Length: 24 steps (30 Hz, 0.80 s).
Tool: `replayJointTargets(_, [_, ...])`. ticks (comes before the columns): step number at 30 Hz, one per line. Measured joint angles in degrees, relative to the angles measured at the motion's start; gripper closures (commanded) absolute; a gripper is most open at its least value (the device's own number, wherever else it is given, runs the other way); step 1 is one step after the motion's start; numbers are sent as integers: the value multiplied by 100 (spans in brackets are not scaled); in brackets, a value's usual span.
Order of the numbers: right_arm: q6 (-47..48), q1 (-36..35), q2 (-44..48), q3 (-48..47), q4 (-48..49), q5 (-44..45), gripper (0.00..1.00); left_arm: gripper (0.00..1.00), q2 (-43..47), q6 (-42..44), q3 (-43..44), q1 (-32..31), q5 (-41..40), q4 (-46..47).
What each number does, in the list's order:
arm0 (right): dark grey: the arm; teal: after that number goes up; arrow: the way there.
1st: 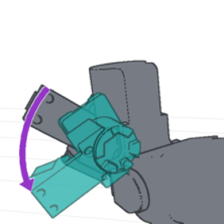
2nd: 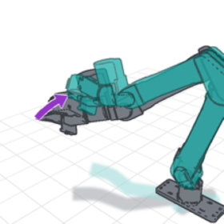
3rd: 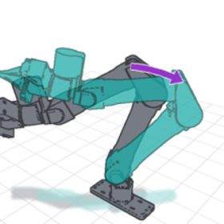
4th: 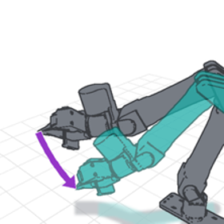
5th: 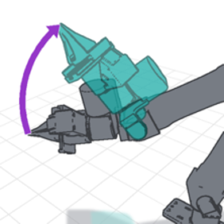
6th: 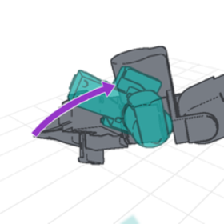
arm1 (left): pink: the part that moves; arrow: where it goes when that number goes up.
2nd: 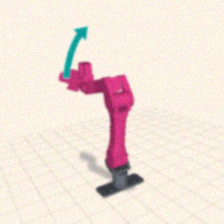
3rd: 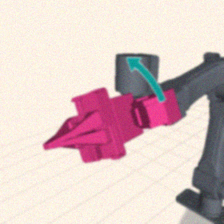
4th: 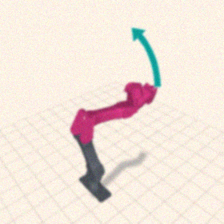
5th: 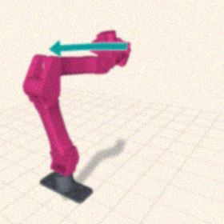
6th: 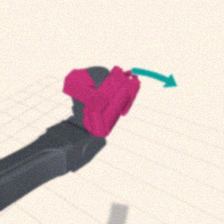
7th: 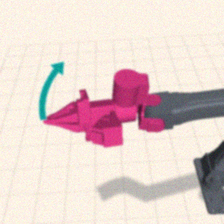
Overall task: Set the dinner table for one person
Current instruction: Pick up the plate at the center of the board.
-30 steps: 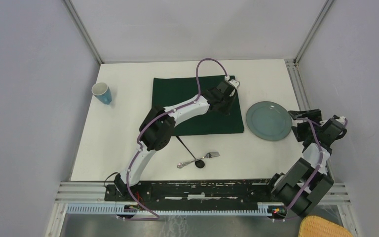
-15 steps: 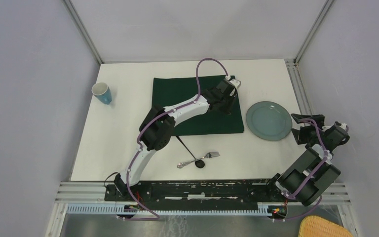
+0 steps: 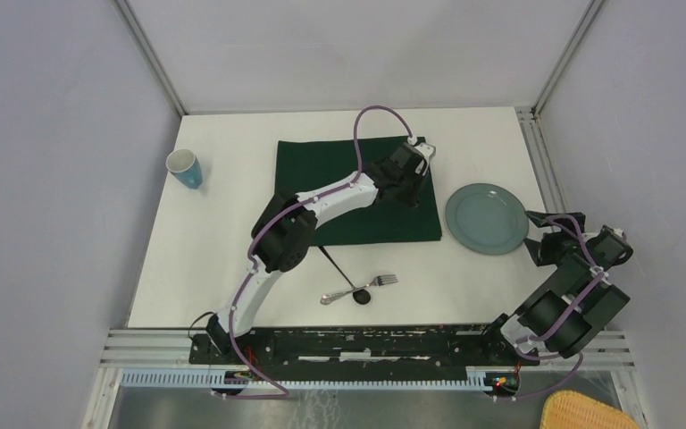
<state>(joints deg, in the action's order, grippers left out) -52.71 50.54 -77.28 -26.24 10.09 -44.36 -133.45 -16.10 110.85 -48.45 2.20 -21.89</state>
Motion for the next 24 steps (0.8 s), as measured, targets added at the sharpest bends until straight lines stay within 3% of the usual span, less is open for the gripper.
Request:
replayJointTargets(14, [686,111,245,-94,-855,457,10,72,109,55,-203,203,249,153])
replayJointTargets(24, [754,177,188,-94,-857,647,10,72,160,55,-205,214,302,199])
